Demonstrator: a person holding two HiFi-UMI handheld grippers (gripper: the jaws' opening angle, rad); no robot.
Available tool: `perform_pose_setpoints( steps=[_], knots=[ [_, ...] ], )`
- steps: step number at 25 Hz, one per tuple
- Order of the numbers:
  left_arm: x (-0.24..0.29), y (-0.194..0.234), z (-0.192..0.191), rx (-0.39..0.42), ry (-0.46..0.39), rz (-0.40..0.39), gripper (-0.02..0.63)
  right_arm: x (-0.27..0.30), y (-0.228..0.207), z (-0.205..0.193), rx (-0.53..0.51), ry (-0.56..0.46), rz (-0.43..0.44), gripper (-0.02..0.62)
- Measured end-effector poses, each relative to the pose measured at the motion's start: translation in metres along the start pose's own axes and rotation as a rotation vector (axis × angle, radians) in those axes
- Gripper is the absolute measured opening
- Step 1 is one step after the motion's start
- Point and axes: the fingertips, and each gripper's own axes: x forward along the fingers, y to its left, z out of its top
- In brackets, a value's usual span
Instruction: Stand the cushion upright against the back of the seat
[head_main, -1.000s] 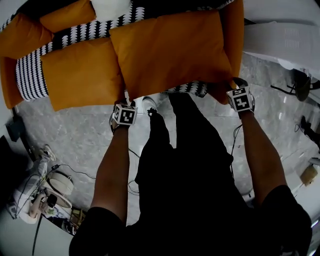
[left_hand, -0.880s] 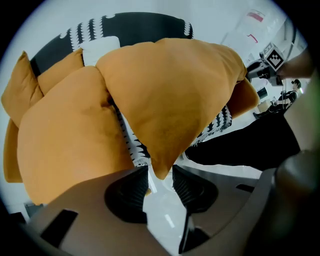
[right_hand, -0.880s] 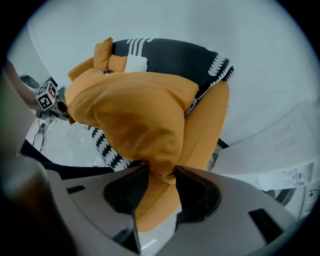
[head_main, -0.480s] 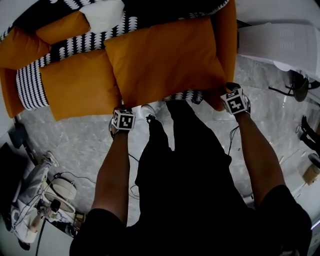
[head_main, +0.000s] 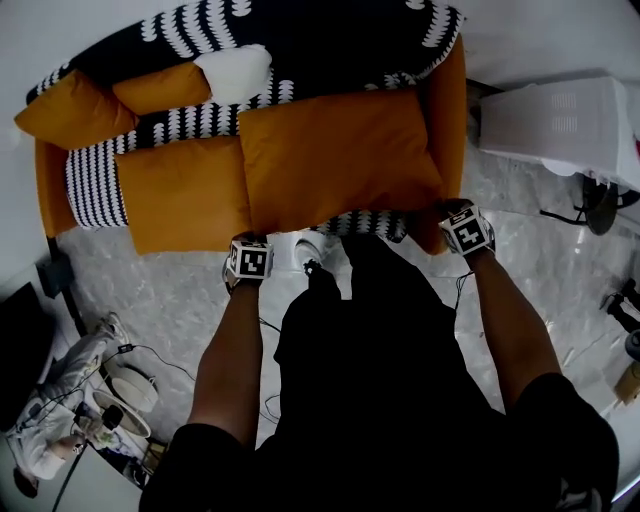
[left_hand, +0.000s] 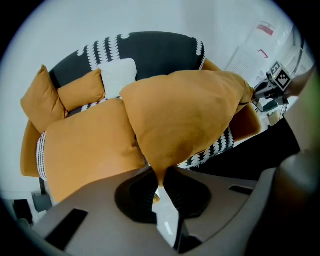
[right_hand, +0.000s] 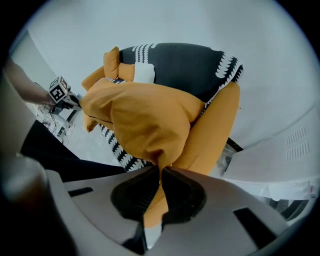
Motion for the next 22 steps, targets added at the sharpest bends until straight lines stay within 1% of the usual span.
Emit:
perform_pose_setpoints(
  steps=[5,10,12,13,17,19,22],
  knots=[
    [-0.035,0.012,0.032,-0.034,-0.057,0.019,0.043,-0.022,-0.011,0.023,0.067,-0.097,0.03,0.046],
    [-0.062,0.022,0.068,-0.134,-0.14,0.039,0.043,-0.044,-0.029,0.053,0.14,-0.206,0.062,0.044],
    [-0.072,0.025,0.084,-0.177,-0.187,0.044,0.043,-0.053,-0.035,0.062,0.185,-0.254,0.075,0.044],
    [-0.076,0.028,0.093,-0.185,-0.207,0.045,0.043,-0.058,-0.038,0.066,0.213,-0.281,0.082,0.044],
    [-0.101,0.044,0.134,-0.172,-0.261,0.062,0.041,-0.072,-0.051,0.093,0.319,-0.382,0.102,0.043],
    [-0.111,0.049,0.15,-0.17,-0.272,0.067,0.041,-0.08,-0.058,0.105,0.388,-0.431,0.116,0.043],
    [-0.127,0.055,0.176,-0.144,-0.295,0.062,0.041,-0.09,-0.066,0.12,0.49,-0.496,0.125,0.043]
  ],
)
